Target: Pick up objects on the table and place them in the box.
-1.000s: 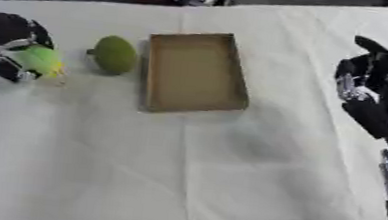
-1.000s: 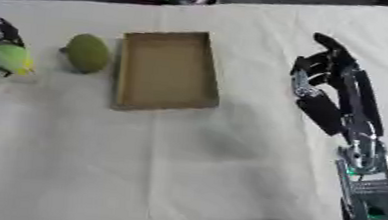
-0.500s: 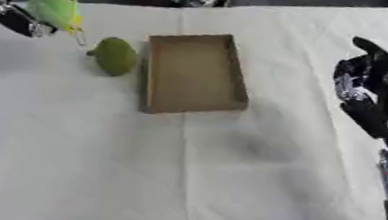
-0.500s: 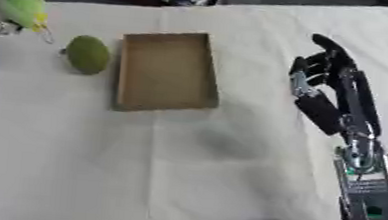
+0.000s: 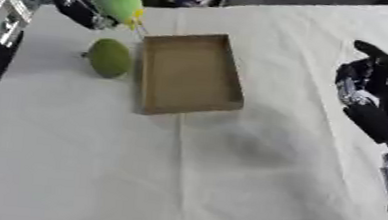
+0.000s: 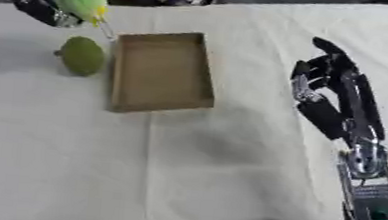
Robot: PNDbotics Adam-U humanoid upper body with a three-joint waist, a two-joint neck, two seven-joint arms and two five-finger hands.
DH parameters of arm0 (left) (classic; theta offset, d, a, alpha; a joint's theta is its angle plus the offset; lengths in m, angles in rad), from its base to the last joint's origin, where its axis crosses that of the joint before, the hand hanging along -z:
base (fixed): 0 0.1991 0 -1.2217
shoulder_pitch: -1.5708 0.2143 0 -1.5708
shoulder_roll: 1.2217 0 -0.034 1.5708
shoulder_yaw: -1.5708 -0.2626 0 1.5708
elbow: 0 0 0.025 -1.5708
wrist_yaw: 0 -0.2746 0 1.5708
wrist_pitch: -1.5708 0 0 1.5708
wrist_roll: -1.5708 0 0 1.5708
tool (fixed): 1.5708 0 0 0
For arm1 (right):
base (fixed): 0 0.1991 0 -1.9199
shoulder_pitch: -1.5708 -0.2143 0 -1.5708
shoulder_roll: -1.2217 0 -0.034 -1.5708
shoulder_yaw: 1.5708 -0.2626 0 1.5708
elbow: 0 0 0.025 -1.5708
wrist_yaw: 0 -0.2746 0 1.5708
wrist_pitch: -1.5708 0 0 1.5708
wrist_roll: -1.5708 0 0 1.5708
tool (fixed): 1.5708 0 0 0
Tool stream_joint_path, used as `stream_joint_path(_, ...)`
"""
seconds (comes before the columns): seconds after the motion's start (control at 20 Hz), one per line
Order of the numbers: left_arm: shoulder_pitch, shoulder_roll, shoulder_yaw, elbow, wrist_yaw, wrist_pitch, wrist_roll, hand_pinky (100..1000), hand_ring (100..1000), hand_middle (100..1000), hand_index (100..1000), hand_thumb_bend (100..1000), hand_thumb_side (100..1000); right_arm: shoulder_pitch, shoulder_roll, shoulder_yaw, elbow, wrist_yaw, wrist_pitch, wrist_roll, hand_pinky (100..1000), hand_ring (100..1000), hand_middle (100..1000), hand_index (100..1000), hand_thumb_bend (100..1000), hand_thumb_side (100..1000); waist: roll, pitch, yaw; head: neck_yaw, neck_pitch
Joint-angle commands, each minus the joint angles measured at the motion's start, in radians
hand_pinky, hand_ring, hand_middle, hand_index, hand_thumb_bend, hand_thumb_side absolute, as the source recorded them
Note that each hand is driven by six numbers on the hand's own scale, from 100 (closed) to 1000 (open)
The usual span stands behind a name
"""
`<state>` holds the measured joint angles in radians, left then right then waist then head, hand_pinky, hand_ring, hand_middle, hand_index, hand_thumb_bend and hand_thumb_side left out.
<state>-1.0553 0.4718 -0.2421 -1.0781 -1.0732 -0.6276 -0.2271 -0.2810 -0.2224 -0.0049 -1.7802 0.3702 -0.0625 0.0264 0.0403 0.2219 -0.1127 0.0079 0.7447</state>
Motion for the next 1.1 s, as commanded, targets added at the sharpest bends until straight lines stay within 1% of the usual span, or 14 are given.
stream_joint_path(0.05,-0.023,-0.012,-0.001,0.021,-0.028,-0.016,0.009,412,451,453,652,226,100,-0.014,-0.005,0.002,-0.009,-0.009,-0.003,0.004,512,580,577,915,100,591,-0.004,-0.015,-0.003,0.001,-0.019)
stream_joint_path(0.2,-0.016,-0.04,-0.003,0.06,-0.048,-0.029,0.009,428,460,460,656,225,100,-0.014,-0.003,0.003,-0.009,-0.01,-0.004,0.006,512,580,577,915,100,592,-0.006,-0.015,-0.003,-0.002,-0.022)
stream_joint_path(0.35,-0.008,-0.063,-0.006,0.092,-0.062,-0.045,0.011,495,508,507,697,242,102,-0.015,-0.001,0.004,-0.008,-0.01,-0.004,0.007,512,580,577,915,100,591,-0.009,-0.015,-0.004,-0.002,-0.025)
stream_joint_path(0.55,0.002,-0.091,-0.01,0.122,-0.069,-0.058,0.031,530,534,526,710,241,127,-0.018,0.001,0.005,-0.008,-0.011,-0.004,0.009,512,580,577,915,100,591,-0.013,-0.012,-0.006,-0.003,-0.029)
stream_joint_path(0.7,0.012,-0.106,-0.018,0.137,-0.066,-0.07,0.04,570,572,575,752,267,186,-0.02,0.002,0.006,-0.008,-0.011,-0.005,0.009,512,580,577,915,100,591,-0.014,-0.01,-0.008,-0.004,-0.03)
stream_joint_path(0.75,0.015,-0.109,-0.022,0.14,-0.063,-0.074,0.04,590,595,600,774,279,211,-0.02,0.003,0.006,-0.008,-0.011,-0.005,0.009,512,580,577,915,100,591,-0.014,-0.009,-0.008,-0.005,-0.03)
stream_joint_path(0.85,0.021,-0.112,-0.029,0.145,-0.055,-0.081,0.036,630,646,662,833,349,325,-0.02,0.002,0.006,-0.007,-0.011,-0.004,0.009,512,580,577,915,100,591,-0.014,-0.009,-0.008,-0.006,-0.031)
stream_joint_path(0.9,0.022,-0.113,-0.032,0.145,-0.053,-0.082,0.032,635,653,671,840,358,335,-0.02,0.002,0.005,-0.007,-0.011,-0.004,0.009,512,580,577,915,100,590,-0.013,-0.009,-0.008,-0.007,-0.031)
stream_joint_path(0.95,0.025,-0.114,-0.033,0.144,-0.051,-0.083,0.03,668,701,726,879,406,403,-0.02,0.003,0.006,-0.008,-0.011,-0.004,0.009,512,580,577,915,100,591,-0.013,-0.009,-0.008,-0.008,-0.031)
stream_joint_path(1.0,0.027,-0.116,-0.034,0.142,-0.048,-0.082,0.031,690,734,756,901,455,472,-0.02,0.003,0.006,-0.008,-0.011,-0.004,0.009,512,580,577,915,100,590,-0.013,-0.009,-0.008,-0.01,-0.032)
stream_joint_path(1.05,0.028,-0.116,-0.034,0.139,-0.044,-0.081,0.034,690,734,756,901,455,472,-0.02,0.004,0.006,-0.008,-0.011,-0.005,0.01,512,580,577,915,100,590,-0.013,-0.009,-0.008,-0.011,-0.033)
stream_joint_path(1.1,0.029,-0.115,-0.034,0.134,-0.038,-0.079,0.04,718,762,787,920,523,565,-0.02,0.004,0.006,-0.008,-0.011,-0.005,0.01,512,580,577,915,100,590,-0.014,-0.009,-0.007,-0.012,-0.032)
